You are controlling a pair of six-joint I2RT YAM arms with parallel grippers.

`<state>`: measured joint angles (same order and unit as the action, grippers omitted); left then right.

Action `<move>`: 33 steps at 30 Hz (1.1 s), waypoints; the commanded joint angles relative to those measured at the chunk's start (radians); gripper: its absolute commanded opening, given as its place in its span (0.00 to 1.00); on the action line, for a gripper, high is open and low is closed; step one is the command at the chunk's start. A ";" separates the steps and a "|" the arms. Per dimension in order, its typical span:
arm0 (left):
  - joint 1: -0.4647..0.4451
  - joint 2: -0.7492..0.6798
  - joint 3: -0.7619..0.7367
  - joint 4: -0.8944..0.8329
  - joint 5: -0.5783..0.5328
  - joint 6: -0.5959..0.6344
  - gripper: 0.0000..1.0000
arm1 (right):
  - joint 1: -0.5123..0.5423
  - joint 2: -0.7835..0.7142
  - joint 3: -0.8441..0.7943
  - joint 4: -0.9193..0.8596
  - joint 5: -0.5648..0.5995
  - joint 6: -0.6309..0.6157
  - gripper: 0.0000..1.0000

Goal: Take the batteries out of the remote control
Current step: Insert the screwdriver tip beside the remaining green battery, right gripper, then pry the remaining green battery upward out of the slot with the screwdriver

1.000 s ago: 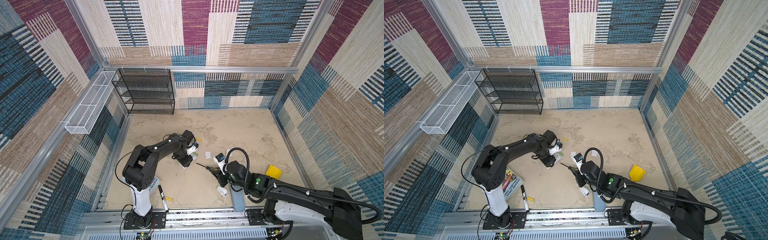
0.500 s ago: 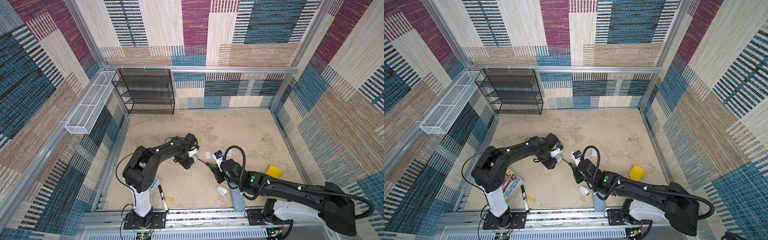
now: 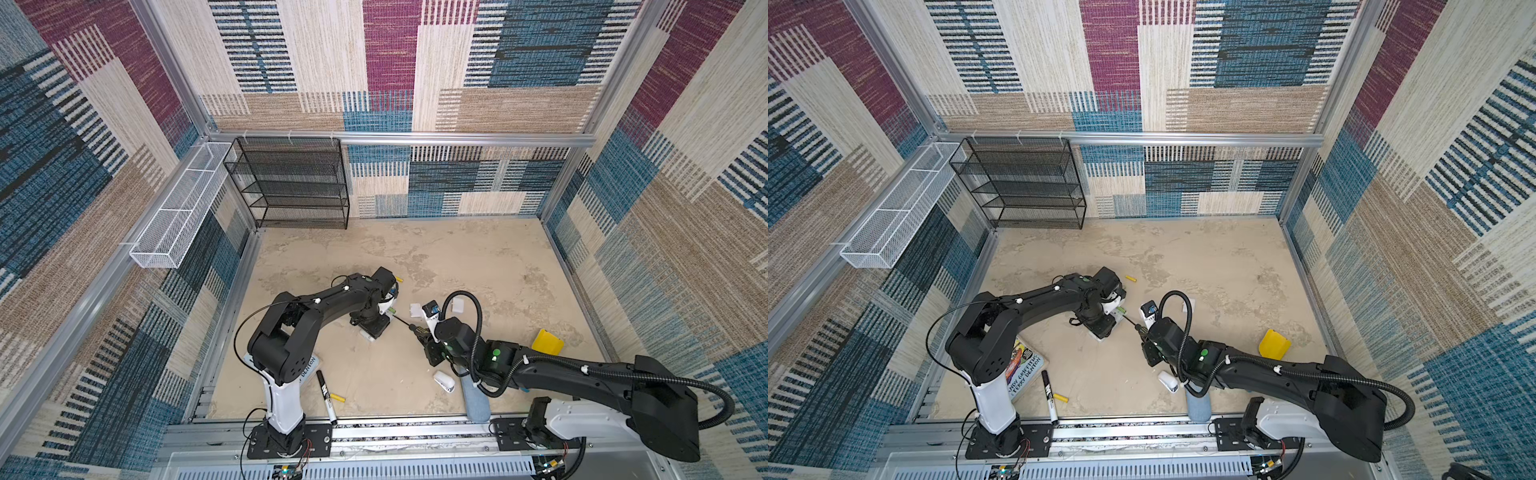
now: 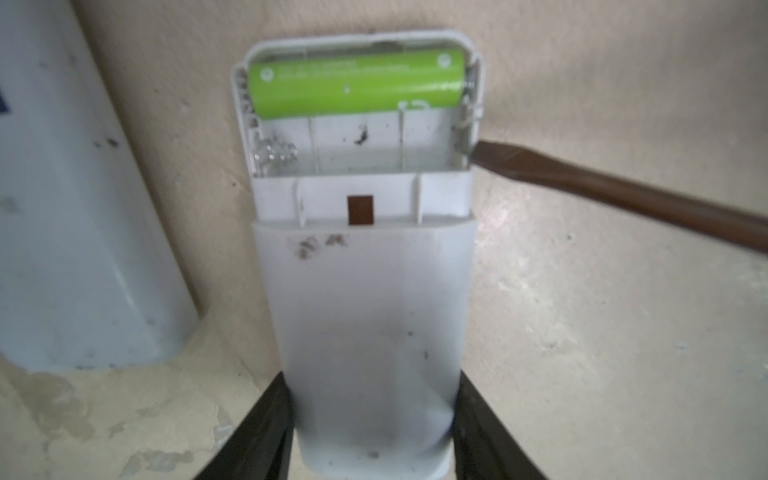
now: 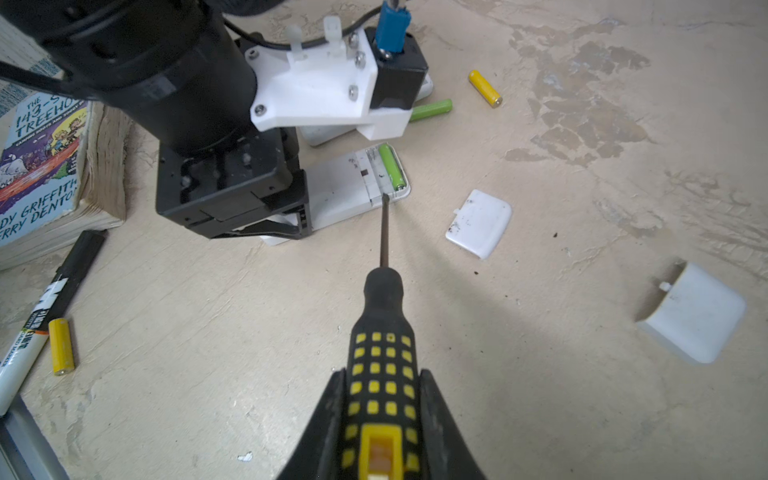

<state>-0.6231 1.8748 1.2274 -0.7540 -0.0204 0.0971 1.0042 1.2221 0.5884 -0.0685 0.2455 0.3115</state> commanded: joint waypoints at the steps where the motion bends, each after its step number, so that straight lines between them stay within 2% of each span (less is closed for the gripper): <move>1: -0.003 0.019 -0.008 -0.008 0.042 0.027 0.21 | 0.000 0.000 -0.010 0.101 0.000 -0.012 0.00; 11: -0.004 0.021 -0.020 -0.008 0.045 0.044 0.21 | -0.001 -0.097 -0.030 0.096 0.042 -0.041 0.00; 22: -0.007 0.004 -0.021 -0.012 0.063 0.053 0.21 | 0.000 0.009 -0.025 0.145 -0.004 -0.037 0.00; 33: -0.015 0.015 -0.014 -0.022 0.089 0.044 0.19 | 0.022 0.098 -0.009 0.139 0.090 -0.005 0.00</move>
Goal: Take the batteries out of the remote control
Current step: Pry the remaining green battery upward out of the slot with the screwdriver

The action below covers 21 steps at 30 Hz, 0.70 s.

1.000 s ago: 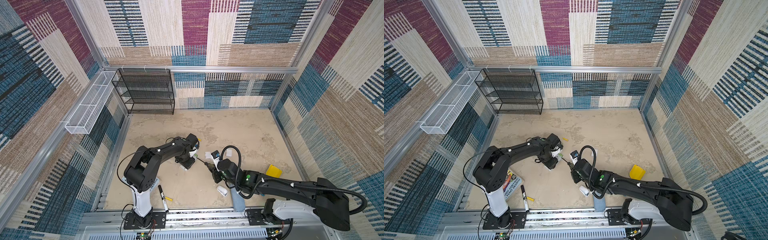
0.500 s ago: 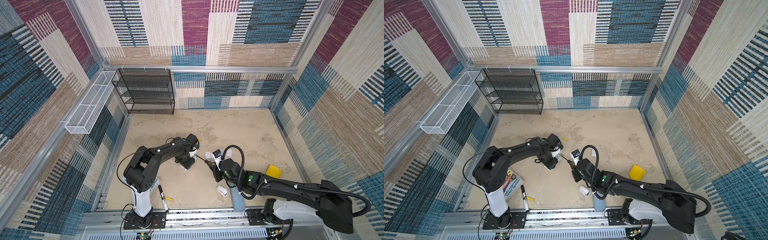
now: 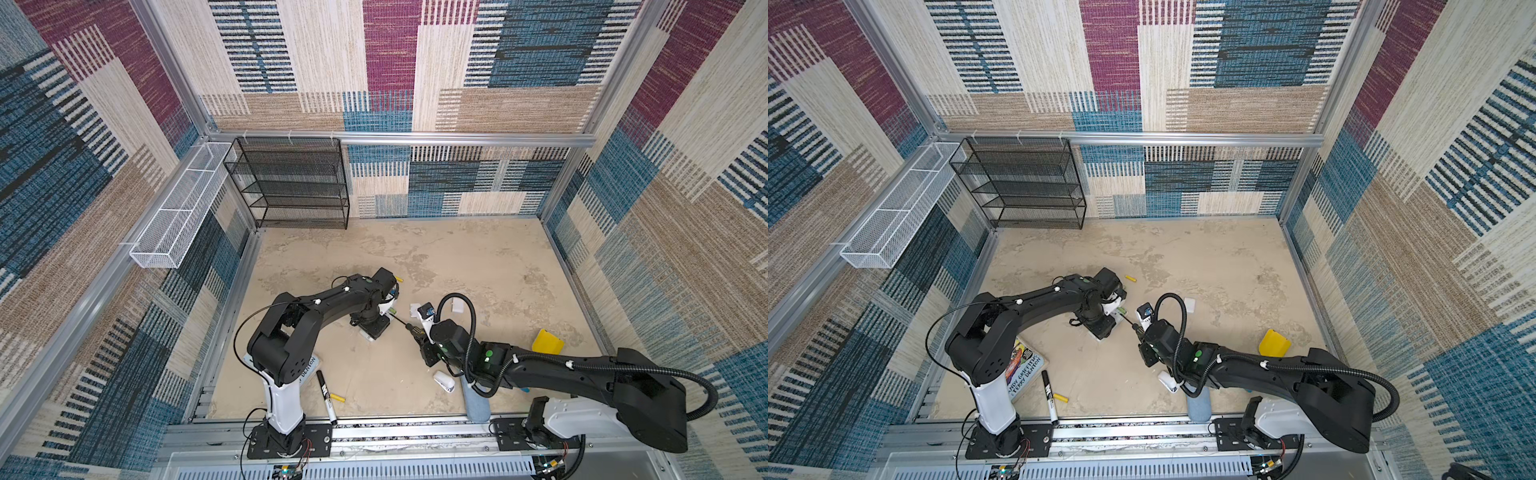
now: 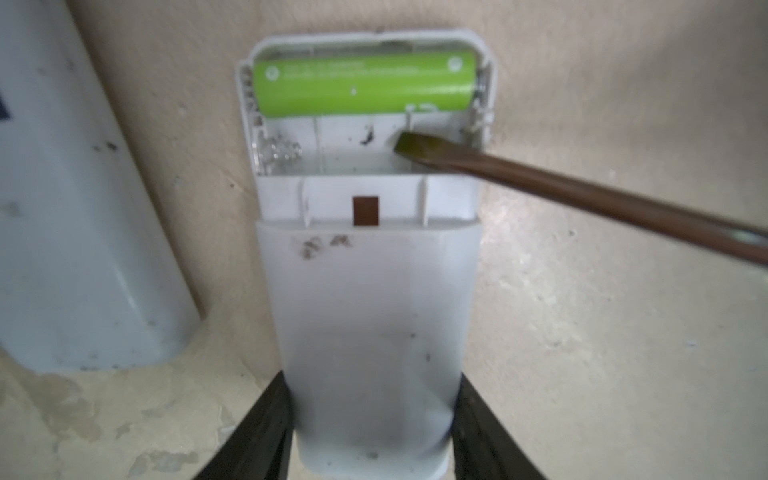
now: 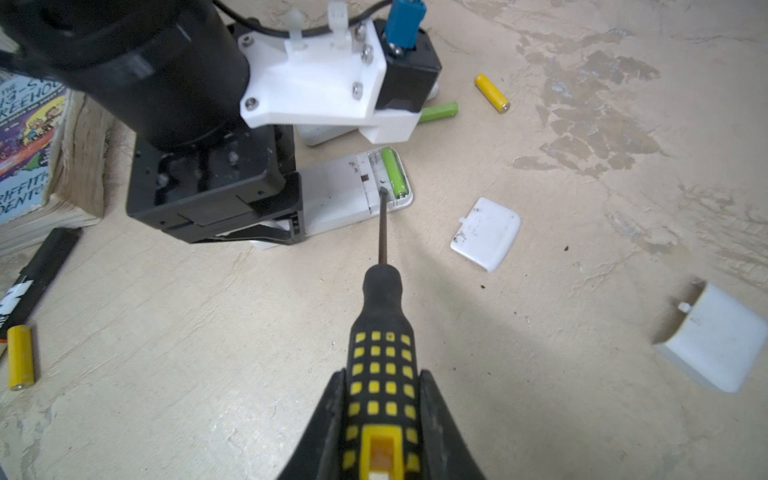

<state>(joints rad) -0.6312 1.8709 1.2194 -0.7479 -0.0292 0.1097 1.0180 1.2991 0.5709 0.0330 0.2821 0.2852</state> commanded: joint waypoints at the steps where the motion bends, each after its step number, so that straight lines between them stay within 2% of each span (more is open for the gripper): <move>1: -0.009 0.022 -0.005 -0.027 0.102 0.031 0.19 | 0.014 0.037 0.011 0.042 0.061 0.020 0.00; 7: -0.016 0.033 -0.001 -0.032 0.103 0.028 0.19 | 0.055 0.113 0.013 0.099 0.103 0.045 0.00; 21: -0.021 0.033 -0.003 -0.032 0.106 0.010 0.19 | 0.076 0.165 0.024 0.123 0.141 0.118 0.00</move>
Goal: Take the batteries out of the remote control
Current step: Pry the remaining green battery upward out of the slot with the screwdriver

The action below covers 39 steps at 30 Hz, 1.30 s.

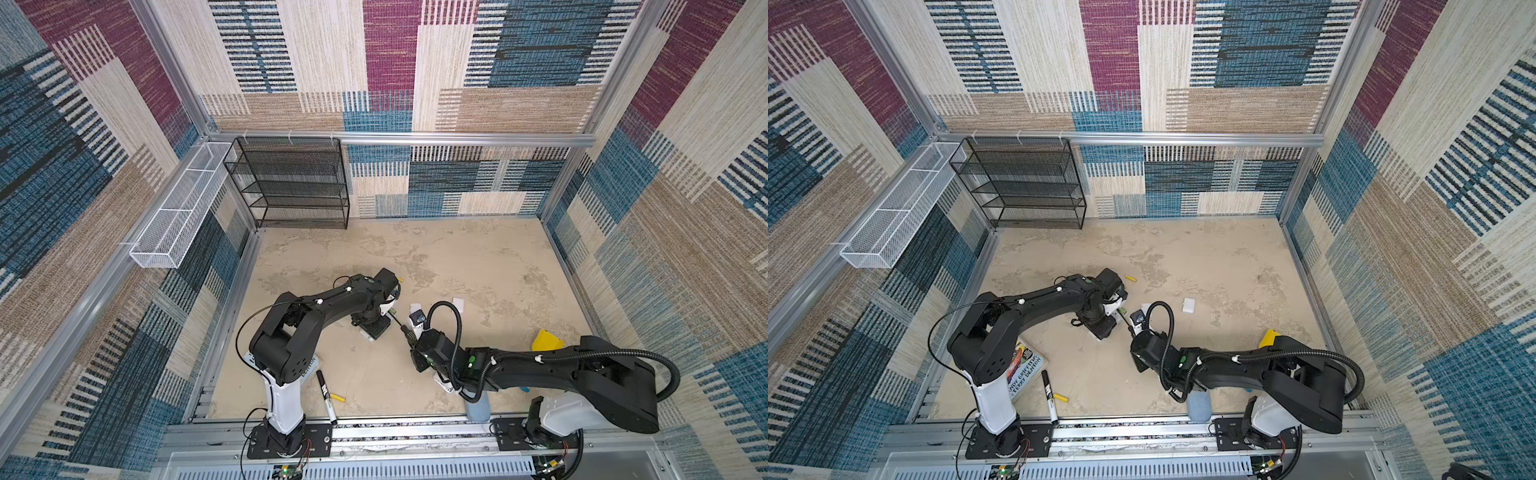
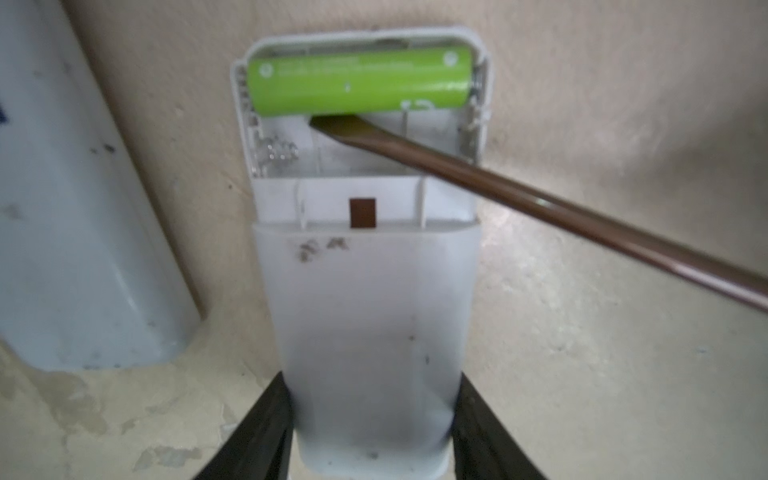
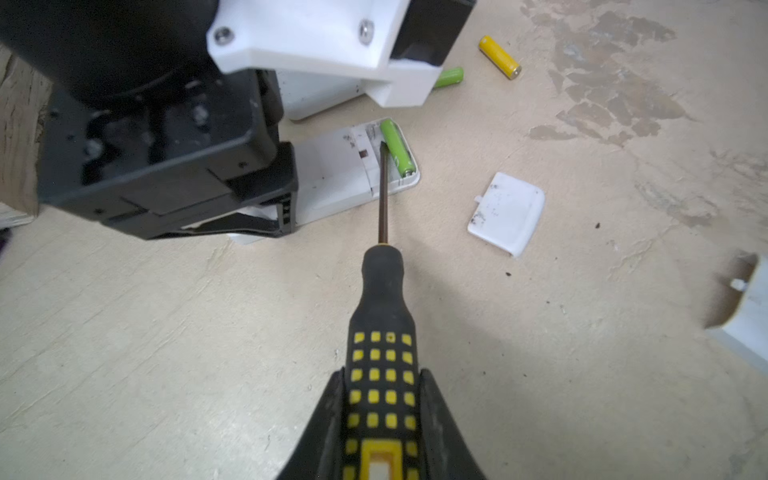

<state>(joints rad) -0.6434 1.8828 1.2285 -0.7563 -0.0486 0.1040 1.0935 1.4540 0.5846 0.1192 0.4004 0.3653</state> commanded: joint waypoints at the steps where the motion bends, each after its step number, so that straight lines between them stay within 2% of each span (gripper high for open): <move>1: -0.009 0.021 -0.013 -0.024 0.124 0.014 0.19 | 0.000 0.013 0.012 0.039 0.025 0.044 0.00; 19: -0.009 0.025 -0.019 -0.023 0.115 0.012 0.18 | 0.003 0.007 0.001 0.096 -0.003 0.043 0.00; 27: -0.009 0.025 -0.013 -0.023 0.119 0.008 0.18 | 0.003 -0.017 -0.020 0.103 0.025 0.068 0.00; 39: -0.009 0.029 -0.015 -0.024 0.130 0.010 0.18 | 0.003 0.032 0.004 0.114 0.055 0.051 0.00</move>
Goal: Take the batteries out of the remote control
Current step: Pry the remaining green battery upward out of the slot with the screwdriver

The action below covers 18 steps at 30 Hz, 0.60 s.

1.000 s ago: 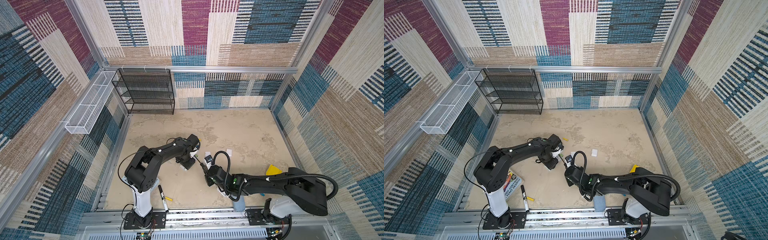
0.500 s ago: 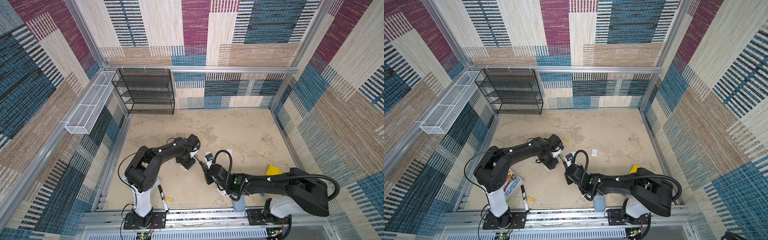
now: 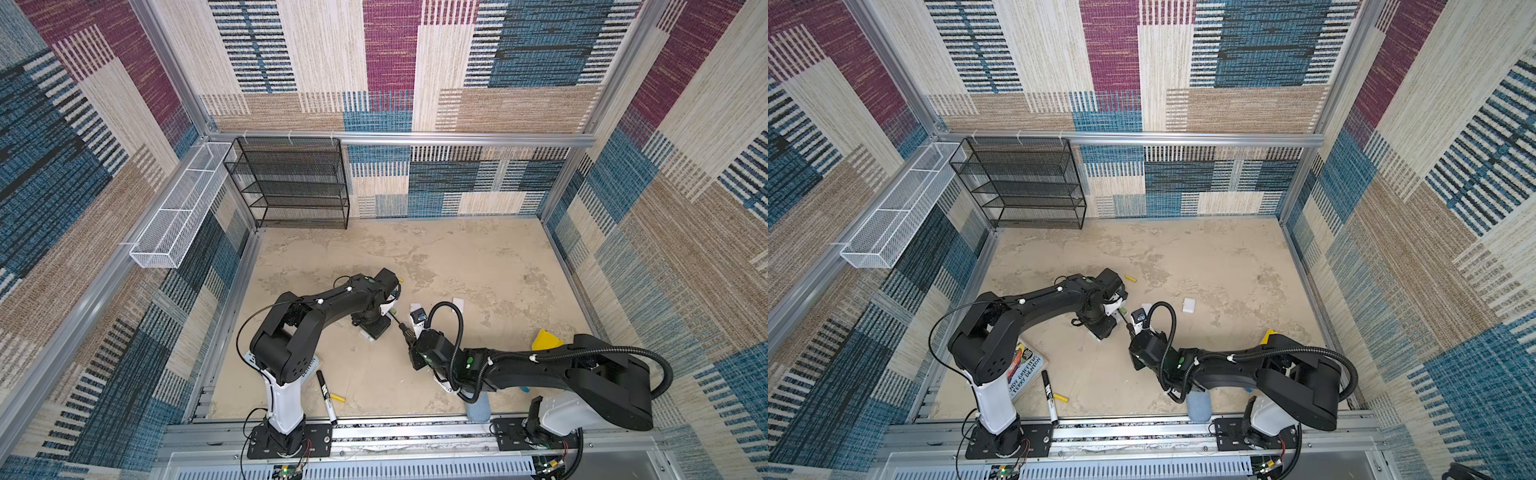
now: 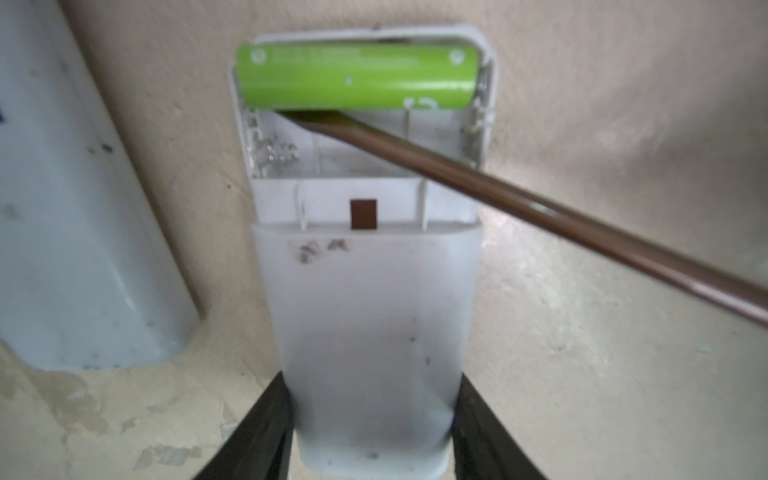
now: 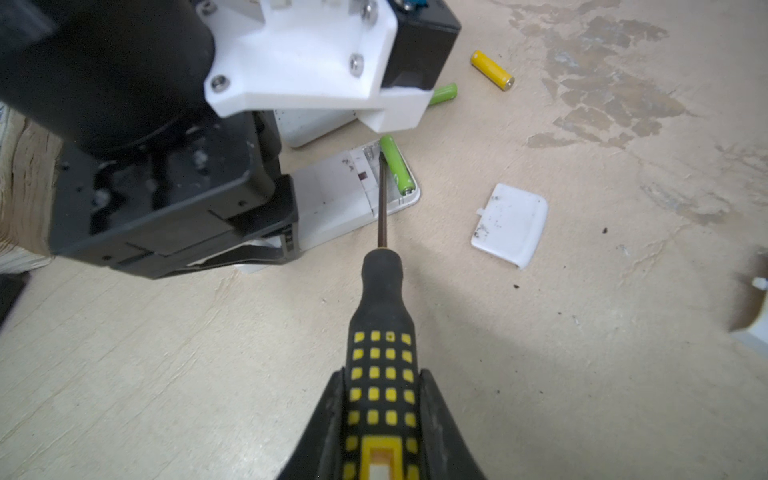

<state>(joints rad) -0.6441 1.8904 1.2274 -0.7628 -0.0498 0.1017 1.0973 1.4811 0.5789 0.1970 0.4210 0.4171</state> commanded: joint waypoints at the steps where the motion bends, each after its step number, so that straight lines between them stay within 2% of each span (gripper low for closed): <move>1: -0.008 0.021 -0.015 -0.017 0.133 0.013 0.18 | -0.001 0.003 0.012 0.037 0.035 -0.001 0.00; 18: -0.008 0.022 -0.015 -0.022 0.133 0.016 0.18 | 0.000 -0.054 -0.021 0.040 0.074 0.023 0.00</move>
<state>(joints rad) -0.6441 1.8912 1.2274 -0.7635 -0.0498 0.1017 1.0977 1.4372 0.5617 0.1974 0.4343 0.4175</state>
